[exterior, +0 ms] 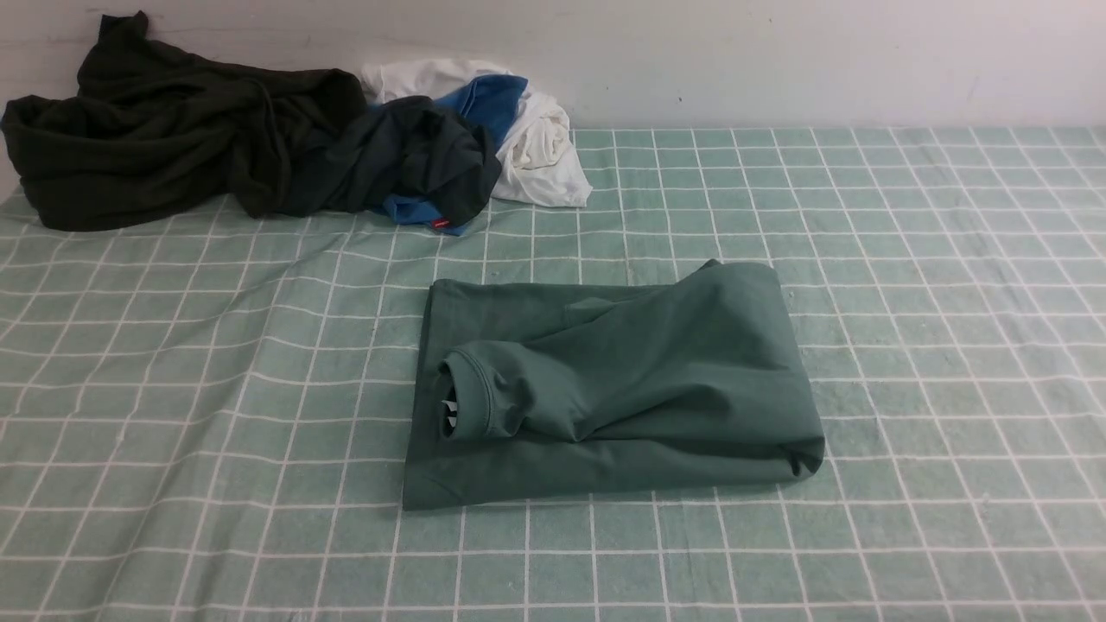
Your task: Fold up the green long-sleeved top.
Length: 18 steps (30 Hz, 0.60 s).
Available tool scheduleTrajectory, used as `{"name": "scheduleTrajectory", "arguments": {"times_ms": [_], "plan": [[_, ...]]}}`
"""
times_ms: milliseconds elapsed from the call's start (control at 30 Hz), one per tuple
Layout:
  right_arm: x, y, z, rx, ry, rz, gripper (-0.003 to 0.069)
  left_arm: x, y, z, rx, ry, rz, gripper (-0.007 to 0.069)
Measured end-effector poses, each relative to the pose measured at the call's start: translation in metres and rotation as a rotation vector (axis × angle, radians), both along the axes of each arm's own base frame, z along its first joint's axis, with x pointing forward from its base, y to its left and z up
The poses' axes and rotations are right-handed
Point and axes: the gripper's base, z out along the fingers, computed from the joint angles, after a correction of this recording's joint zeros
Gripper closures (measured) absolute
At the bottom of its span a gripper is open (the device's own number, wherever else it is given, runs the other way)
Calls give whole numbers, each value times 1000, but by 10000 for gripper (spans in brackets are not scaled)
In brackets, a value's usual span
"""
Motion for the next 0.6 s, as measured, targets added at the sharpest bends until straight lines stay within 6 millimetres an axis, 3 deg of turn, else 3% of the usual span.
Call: {"name": "scheduleTrajectory", "arguments": {"times_ms": [600], "plan": [[0, 0, 0, -1, 1, 0, 673, 1, -2, 2, -31, -24, -14, 628]]}}
